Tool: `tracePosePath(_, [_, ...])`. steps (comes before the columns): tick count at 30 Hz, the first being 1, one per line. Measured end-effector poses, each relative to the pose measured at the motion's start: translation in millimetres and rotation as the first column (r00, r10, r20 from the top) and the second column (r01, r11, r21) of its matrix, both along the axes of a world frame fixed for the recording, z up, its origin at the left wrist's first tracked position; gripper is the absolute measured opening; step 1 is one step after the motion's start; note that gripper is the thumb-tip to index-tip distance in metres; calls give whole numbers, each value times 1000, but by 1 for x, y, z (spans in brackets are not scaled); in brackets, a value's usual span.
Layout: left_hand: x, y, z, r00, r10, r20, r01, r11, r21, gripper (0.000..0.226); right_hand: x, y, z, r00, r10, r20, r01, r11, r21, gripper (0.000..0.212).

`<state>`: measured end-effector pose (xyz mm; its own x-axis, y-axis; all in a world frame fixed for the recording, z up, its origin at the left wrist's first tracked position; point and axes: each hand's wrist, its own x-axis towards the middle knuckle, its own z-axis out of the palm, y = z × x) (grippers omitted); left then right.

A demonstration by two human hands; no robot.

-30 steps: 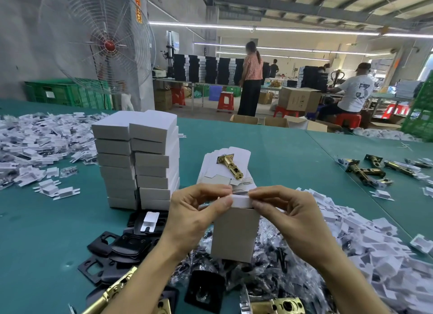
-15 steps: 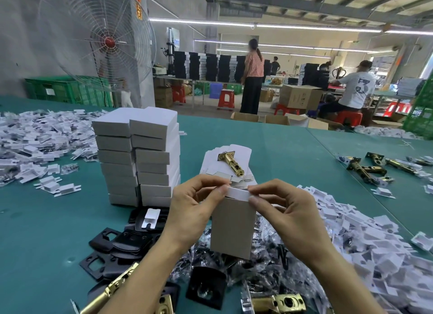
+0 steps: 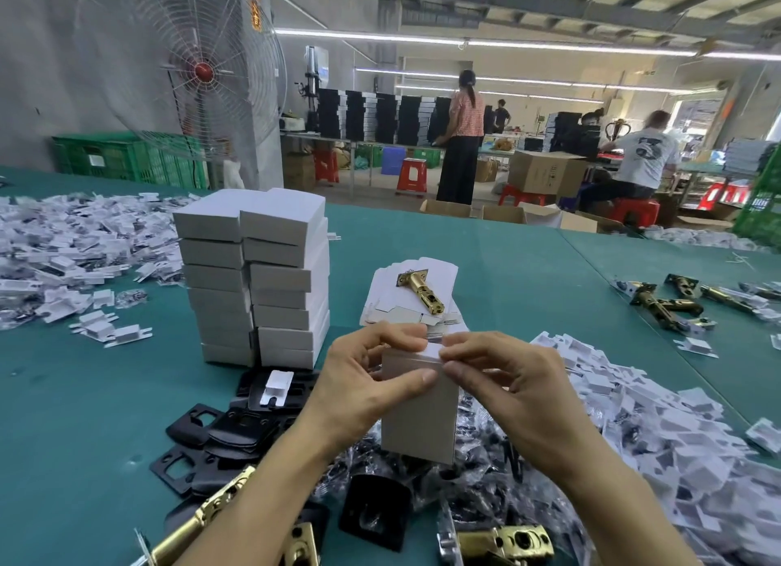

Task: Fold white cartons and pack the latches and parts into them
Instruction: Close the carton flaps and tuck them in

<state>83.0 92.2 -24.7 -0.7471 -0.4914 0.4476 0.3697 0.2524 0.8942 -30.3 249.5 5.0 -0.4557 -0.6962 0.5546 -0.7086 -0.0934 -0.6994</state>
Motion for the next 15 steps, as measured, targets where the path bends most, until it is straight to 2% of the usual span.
tracePosePath(4, [-2, -3, -2, 1000, 25, -7, -25, 1000, 17, 20, -1, -2, -4, 996, 47, 82, -55, 994, 94, 21])
tracePosePath(9, [-2, -1, -1, 998, 50, 26, -51, 998, 42, 20, 1, -3, -7, 989, 58, 133, -74, 990, 120, 34])
tracePosePath(12, [-1, 2, 5, 996, 59, 65, -64, 994, 89, 35, 2, -2, -6, 974, 34, 226, -41, 999, 30, 33])
tracePosePath(15, [-1, 4, 11, 983, 13, 185, -38, 991, 131, 54, 0, -1, 1, 902, 22, 430, 45, 988, -146, 31])
